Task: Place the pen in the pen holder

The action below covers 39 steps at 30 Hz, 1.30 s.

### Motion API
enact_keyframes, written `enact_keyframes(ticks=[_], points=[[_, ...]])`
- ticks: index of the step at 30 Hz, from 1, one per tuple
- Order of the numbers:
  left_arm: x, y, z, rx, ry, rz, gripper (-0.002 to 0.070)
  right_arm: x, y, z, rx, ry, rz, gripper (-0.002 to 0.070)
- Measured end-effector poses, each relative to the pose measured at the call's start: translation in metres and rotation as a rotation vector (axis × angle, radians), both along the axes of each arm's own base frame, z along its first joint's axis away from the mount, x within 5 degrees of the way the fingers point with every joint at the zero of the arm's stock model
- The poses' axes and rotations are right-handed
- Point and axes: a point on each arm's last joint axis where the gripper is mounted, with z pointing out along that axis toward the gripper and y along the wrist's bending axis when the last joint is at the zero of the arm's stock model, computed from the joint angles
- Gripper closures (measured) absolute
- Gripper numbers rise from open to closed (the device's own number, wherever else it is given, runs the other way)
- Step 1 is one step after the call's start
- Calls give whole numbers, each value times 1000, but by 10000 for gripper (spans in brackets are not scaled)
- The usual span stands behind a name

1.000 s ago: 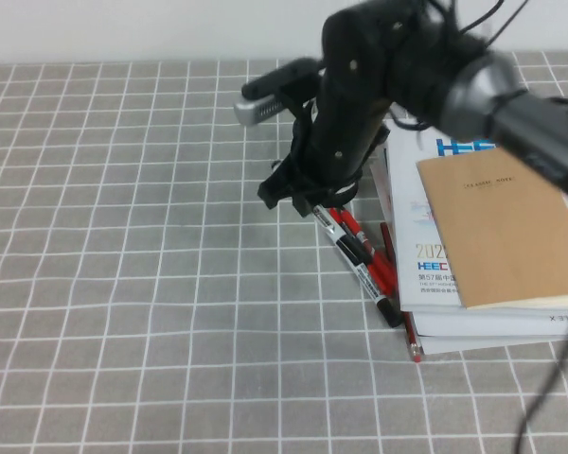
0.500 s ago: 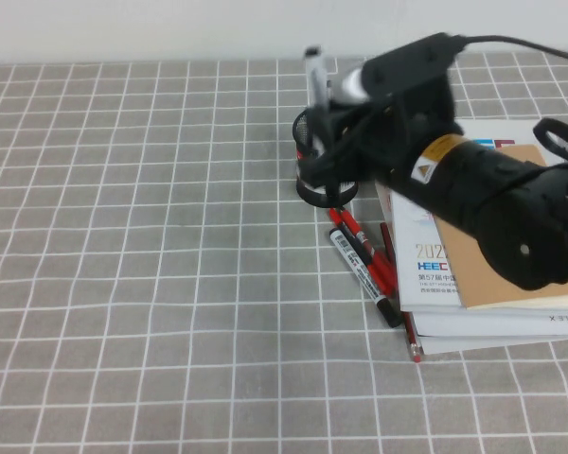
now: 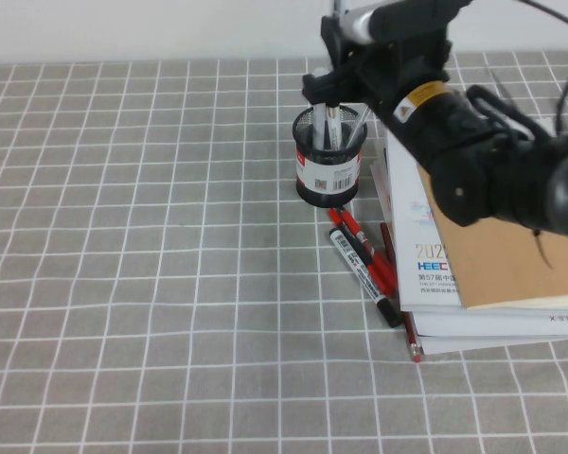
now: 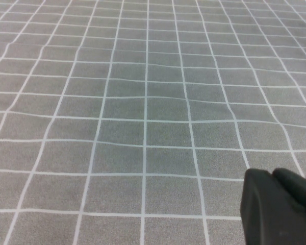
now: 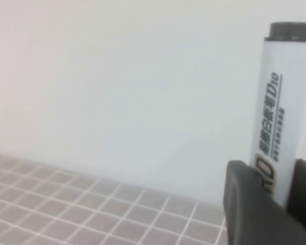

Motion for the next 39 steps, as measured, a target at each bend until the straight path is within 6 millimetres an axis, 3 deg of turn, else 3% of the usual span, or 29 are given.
enact_keyframes(ticks=[6, 12, 16, 20, 25, 27, 39], points=[[0, 0, 0, 0, 0, 0, 680, 24, 11, -29, -38, 25, 2, 555], [0, 0, 0, 0, 0, 0, 680, 33, 11, -45, -51, 45, -7, 425], [0, 0, 0, 0, 0, 0, 680, 35, 8, -45, -58, 57, -12, 381], [0, 0, 0, 0, 0, 0, 680, 27, 5, -35, -118, 114, 5, 416], [0, 0, 0, 0, 0, 0, 680, -10, -12, -2, -201, 175, 31, 616], [0, 0, 0, 0, 0, 0, 680, -33, -25, 10, -212, 183, 32, 657], [0, 0, 0, 0, 0, 0, 680, -182, -112, 46, -194, 146, 27, 688]])
